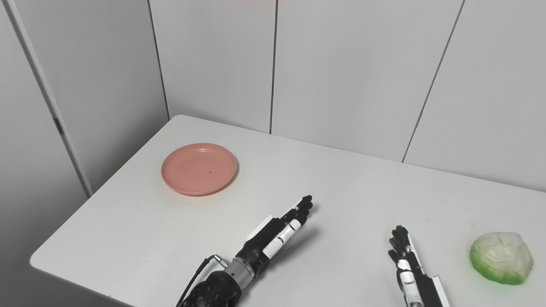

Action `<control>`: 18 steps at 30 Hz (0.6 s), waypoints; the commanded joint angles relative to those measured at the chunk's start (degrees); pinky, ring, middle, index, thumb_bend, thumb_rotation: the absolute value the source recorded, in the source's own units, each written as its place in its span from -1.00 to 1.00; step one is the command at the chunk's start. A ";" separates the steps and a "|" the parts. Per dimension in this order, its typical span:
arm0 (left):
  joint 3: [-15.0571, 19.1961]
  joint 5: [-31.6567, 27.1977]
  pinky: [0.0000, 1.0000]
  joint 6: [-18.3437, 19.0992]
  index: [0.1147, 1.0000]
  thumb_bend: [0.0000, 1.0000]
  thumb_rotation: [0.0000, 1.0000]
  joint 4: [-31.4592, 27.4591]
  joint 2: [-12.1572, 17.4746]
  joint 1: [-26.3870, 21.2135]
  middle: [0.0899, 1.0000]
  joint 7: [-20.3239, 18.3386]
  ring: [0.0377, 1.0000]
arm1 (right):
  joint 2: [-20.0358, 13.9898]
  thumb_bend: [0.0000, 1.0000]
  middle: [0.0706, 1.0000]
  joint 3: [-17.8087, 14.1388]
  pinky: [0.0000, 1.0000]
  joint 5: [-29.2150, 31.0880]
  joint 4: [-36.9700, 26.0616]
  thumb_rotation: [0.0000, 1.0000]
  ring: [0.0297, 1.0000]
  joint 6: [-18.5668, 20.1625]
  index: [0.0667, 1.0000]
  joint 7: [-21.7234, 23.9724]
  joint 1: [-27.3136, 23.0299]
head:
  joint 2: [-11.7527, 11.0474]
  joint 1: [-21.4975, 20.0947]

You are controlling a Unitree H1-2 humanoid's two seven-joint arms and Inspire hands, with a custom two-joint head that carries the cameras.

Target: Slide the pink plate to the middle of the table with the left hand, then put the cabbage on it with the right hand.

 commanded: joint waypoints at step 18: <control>1.82 -1.62 1.00 3.58 1.00 0.01 1.00 1.50 -0.45 1.35 1.00 0.80 1.00 | 0.71 -0.70 1.00 -0.50 1.00 -2.75 6.81 1.00 1.00 0.68 1.00 -1.47 -1.10 | -1.84 0.34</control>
